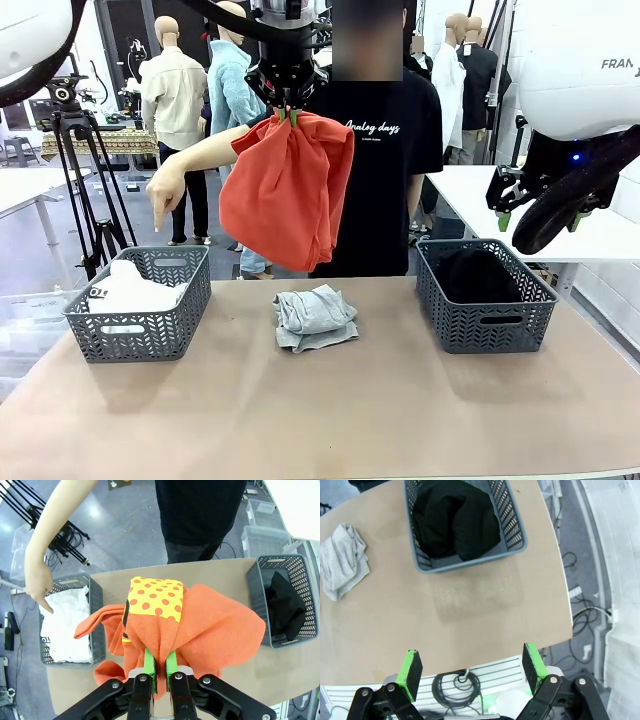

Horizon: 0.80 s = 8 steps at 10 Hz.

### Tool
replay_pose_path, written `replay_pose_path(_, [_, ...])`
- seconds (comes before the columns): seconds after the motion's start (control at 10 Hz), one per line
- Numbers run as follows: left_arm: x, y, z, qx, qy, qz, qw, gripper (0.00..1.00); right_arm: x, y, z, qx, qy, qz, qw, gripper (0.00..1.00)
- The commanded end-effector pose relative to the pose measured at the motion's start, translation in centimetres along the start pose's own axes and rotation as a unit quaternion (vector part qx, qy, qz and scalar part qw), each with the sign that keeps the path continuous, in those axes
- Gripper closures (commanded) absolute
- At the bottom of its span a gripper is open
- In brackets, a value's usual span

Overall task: Sort the tops and bottoms.
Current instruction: Sort the clothes according to human instructions.

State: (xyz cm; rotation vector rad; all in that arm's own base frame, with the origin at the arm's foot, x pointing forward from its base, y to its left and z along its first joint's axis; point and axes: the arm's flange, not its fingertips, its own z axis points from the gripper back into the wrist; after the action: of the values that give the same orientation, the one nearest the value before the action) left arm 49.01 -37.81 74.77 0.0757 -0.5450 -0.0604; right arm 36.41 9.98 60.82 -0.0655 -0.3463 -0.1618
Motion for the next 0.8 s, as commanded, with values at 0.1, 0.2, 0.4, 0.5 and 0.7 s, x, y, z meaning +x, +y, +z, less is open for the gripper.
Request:
replay_pose_path(0.1, [0.1,0.3,0.4,0.004,-0.008,0.0,1.0,1.0,0.2,0.0,0.1,-0.009,0.001,0.002,1.0,0.0])
replay_pose_path(0.2, [0.0,0.0,0.0,0.0,0.0,0.0,1.0,1.0,0.2,0.0,0.1,-0.009,0.001,0.002,1.0,0.0])
replay_pose_path(0.4, [0.8,3.8,1.1,-0.011,-0.03,0.015,0.999,1.0,0.2,0.0,0.1,-0.009,0.001,0.002,1.0,0.0])
replay_pose_path(0.5, [0.9,5.4,2.1,-0.011,-0.035,0.014,0.999,1.0,0.2,0.0,0.1,-0.009,0.001,0.002,1.0,0.0])
replay_pose_path(0.7, [0.9,9.1,2.7,-0.012,-0.019,0.012,1.0,1.0,0.2,0.0,0.1,-0.009,0.001,0.002,1.0,0.0])
